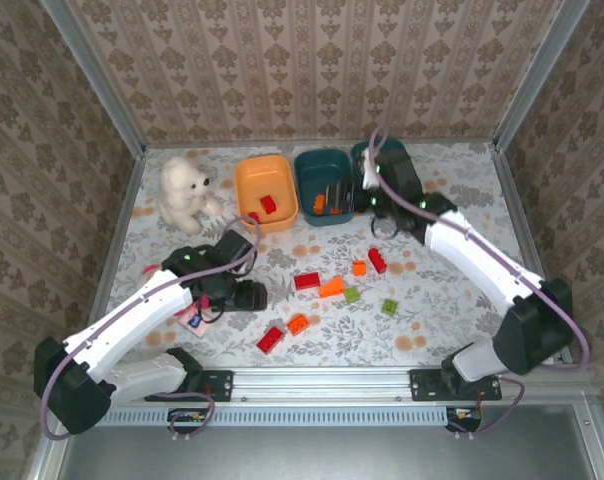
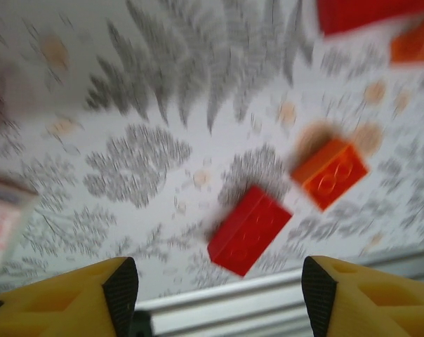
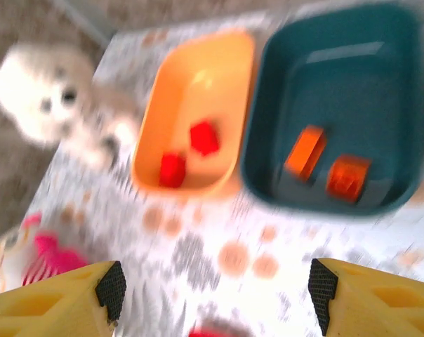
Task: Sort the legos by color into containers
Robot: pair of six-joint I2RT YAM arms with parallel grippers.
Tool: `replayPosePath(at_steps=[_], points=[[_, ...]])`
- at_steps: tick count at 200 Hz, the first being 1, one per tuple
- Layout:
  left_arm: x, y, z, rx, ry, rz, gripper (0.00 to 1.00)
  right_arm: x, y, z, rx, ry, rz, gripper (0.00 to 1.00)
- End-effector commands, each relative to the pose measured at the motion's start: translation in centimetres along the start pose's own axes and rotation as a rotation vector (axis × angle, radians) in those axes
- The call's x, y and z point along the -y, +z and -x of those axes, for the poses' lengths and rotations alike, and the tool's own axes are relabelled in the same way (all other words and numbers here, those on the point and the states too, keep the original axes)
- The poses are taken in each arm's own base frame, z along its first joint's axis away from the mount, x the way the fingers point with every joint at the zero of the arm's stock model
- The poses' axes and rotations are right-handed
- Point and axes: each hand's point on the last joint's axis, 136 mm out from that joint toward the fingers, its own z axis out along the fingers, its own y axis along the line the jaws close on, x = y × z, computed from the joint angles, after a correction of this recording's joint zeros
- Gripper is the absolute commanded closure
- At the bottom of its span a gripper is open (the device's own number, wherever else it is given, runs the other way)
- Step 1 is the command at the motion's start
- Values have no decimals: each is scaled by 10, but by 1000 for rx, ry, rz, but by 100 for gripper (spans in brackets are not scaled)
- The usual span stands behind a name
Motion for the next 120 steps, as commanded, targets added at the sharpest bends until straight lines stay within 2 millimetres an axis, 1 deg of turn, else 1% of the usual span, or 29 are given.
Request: replayPosePath(at_steps=[1, 7, 16, 34, 49, 63, 85, 120], points=[[2, 16, -25, -109, 59, 48, 32, -19, -15, -45, -41, -29, 110, 27], [5, 21, -26, -115, 86, 62, 31, -16, -19, -61, -69, -16, 106, 27], [10, 28, -29, -121, 133, 80, 30, -13, -28, -76, -90, 4, 103, 27], [18, 44, -36, -134, 211, 111, 27, -7, -44, -95, -104, 28, 102, 26], [26, 56, -42, -147, 265, 117, 26, -6, -56, -100, -101, 28, 104, 25], [30, 67, -47, -161, 298, 126, 26, -8, -63, -103, -106, 28, 115, 25], [27, 84, -52, -183, 301, 165, 26, -13, -72, -104, -111, 34, 134, 25], [23, 109, -50, -198, 297, 200, 26, -16, -83, -103, -104, 49, 141, 25]])
